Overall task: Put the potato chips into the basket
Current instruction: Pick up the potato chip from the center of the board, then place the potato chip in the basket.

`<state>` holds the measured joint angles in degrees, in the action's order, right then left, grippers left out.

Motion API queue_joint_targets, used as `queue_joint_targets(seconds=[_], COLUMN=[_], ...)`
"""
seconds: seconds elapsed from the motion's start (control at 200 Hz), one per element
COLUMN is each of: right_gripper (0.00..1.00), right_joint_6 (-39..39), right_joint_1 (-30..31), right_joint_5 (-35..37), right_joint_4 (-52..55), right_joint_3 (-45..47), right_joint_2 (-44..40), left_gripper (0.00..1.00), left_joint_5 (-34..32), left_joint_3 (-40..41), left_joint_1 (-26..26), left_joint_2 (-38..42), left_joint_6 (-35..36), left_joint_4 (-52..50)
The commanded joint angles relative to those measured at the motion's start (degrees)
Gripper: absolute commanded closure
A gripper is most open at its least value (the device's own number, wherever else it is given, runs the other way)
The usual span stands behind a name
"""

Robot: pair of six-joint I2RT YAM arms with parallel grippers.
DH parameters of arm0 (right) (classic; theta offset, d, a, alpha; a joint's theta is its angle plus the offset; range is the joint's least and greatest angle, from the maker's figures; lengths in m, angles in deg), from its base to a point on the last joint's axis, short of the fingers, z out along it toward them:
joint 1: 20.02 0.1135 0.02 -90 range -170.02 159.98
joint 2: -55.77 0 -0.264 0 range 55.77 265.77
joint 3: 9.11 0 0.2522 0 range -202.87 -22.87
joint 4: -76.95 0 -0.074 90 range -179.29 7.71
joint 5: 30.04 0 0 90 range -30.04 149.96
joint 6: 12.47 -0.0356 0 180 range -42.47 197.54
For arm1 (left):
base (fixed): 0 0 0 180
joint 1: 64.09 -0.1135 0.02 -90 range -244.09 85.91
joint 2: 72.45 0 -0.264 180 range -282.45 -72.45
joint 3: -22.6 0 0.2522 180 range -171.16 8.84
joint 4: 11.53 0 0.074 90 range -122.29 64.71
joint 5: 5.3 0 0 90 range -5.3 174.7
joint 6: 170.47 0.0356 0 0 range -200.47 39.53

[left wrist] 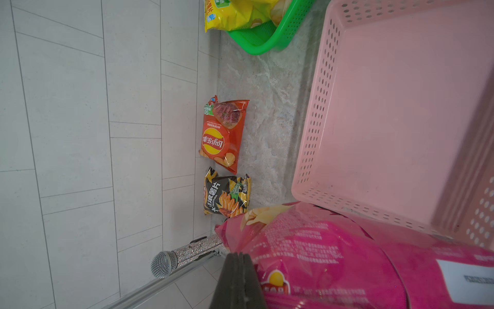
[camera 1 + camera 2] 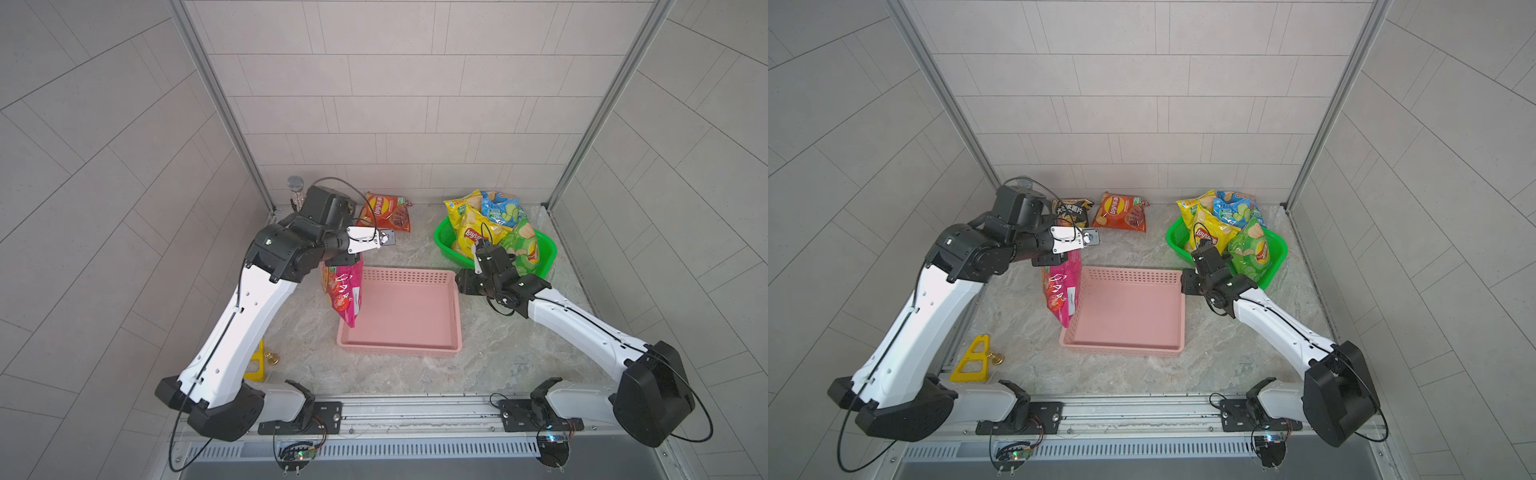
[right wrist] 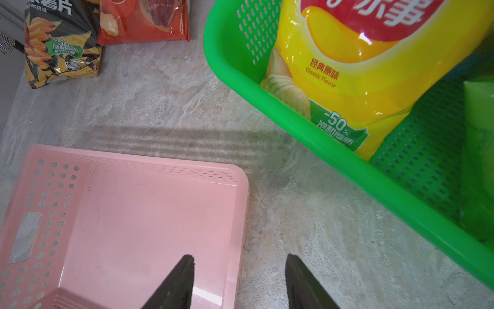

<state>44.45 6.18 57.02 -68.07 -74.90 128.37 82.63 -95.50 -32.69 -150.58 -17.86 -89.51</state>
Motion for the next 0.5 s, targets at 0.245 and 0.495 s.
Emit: queue_joint_targets(seconds=[0.245,0.495], right_gripper=[0.41,0.41], right_joint_6=[-0.01,-0.03], right_joint_1=[-0.12,-0.18], right_joint_5=[1.12,1.17], right_joint_4=[1.26,1.46], right_joint_3=[1.93,2.21], right_joint_2=[-2.41,-2.13], left_gripper=[1.0,1.0], left_joint_5=[-4.63,-6.14], left_joint_3=[-1.91,-8.1], left_joint_1=[8.67,12.95], left_joint_2=[-4.46,-6.24], left_joint_6=[-9.48,-8.9], left_joint_4=[-1.08,-2.39])
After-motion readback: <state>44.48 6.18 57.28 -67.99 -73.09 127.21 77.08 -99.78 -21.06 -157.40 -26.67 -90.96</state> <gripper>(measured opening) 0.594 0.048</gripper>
